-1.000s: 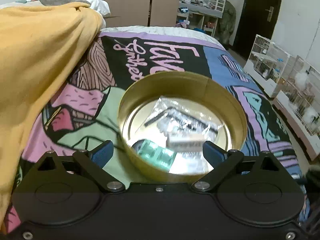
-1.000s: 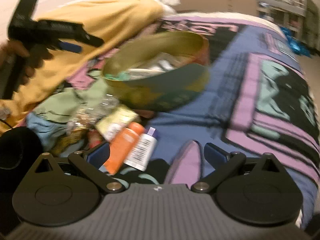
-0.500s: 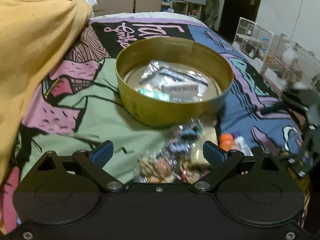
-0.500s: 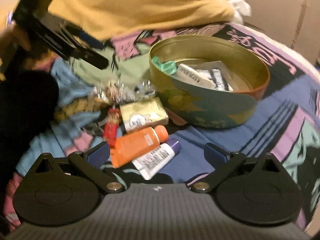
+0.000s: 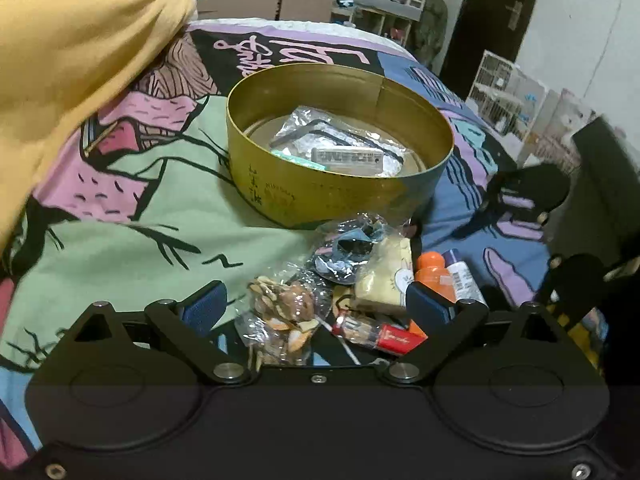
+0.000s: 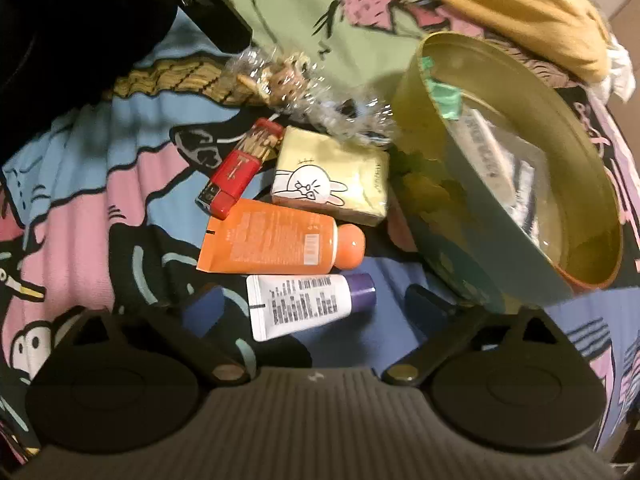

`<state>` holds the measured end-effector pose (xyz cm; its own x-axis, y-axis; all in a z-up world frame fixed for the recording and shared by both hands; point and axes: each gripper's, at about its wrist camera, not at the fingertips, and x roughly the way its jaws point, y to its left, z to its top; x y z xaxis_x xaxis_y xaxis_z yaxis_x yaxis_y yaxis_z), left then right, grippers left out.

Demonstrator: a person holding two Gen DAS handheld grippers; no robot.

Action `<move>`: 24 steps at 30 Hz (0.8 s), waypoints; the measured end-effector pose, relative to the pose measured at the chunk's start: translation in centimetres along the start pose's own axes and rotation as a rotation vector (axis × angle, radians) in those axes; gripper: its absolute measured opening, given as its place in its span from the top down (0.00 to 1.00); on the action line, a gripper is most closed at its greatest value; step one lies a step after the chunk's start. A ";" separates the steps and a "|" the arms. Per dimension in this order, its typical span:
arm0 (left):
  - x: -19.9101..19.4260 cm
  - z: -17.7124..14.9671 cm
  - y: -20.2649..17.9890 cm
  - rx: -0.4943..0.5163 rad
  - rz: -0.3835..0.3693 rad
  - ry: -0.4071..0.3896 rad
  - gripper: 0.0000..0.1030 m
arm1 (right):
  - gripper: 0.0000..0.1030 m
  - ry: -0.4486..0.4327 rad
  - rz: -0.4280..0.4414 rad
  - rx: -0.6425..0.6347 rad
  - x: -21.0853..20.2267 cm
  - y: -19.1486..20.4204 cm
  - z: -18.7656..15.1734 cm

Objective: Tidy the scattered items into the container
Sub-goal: 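Grasp the white tube with purple cap with the right gripper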

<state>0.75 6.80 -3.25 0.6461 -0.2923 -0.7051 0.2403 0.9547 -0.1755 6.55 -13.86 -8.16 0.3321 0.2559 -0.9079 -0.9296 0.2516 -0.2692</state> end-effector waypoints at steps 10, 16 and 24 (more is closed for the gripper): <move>0.5 -0.8 1.5 -0.140 -0.022 0.011 0.07 | 0.30 0.063 0.145 0.087 0.9 -1.6 0.2; 0.2 -0.9 1.8 -0.159 -0.027 -0.007 0.07 | 0.30 0.042 0.073 0.237 -0.4 -1.6 -0.7; 0.9 -1.1 2.5 -0.213 -0.009 0.006 0.08 | 0.30 -0.061 -0.077 0.532 -4.7 -1.6 -1.6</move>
<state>1.09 8.95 -5.08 0.6402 -0.3007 -0.7069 0.0871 0.9427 -0.3221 6.26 -16.97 -3.96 0.4191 0.2680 -0.8675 -0.6986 0.7054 -0.1196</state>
